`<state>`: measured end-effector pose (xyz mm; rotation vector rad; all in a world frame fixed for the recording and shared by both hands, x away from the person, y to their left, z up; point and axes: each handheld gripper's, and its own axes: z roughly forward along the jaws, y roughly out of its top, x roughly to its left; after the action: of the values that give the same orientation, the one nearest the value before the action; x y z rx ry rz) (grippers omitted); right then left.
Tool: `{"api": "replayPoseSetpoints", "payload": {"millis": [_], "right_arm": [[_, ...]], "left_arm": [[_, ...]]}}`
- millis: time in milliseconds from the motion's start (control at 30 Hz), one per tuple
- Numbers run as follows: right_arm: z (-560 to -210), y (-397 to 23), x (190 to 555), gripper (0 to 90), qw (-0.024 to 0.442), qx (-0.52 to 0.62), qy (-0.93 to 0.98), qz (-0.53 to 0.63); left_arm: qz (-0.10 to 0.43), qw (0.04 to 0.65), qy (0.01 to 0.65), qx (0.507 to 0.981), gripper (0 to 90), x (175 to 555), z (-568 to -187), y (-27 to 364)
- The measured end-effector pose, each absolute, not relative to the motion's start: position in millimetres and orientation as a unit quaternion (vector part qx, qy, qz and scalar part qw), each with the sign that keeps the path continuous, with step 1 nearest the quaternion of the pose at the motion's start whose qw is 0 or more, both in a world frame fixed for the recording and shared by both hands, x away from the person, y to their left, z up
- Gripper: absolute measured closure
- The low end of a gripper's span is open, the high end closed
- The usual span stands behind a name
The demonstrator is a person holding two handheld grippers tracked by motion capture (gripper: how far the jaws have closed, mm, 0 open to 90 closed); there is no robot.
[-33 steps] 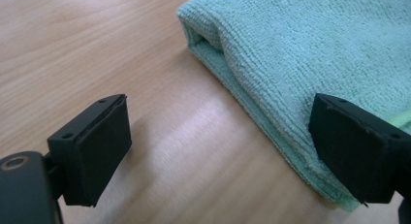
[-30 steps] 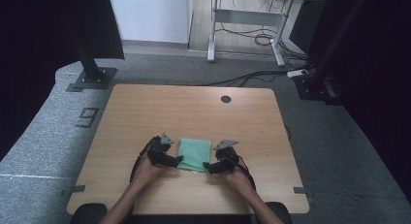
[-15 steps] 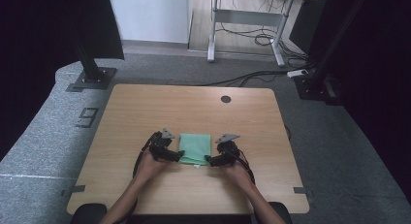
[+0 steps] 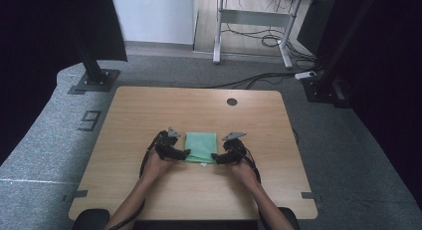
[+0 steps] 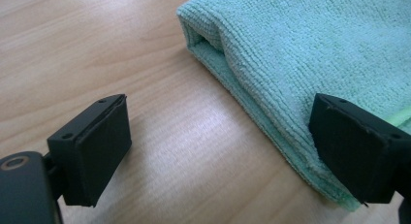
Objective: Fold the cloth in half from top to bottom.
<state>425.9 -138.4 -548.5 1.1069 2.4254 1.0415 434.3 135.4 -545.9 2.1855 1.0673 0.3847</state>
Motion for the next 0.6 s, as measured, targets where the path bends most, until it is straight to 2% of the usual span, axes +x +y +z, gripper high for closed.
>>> {"api": "replayPoseSetpoints", "payload": {"millis": [600], "right_arm": [[-547.1, -139.4, 429.5, 19.1, 0.132, 0.390, 0.836, 0.363]], "left_arm": [[0.140, 0.342, 0.407, 0.836, 6.4, 438.6, -546.0, 137.3]]}}
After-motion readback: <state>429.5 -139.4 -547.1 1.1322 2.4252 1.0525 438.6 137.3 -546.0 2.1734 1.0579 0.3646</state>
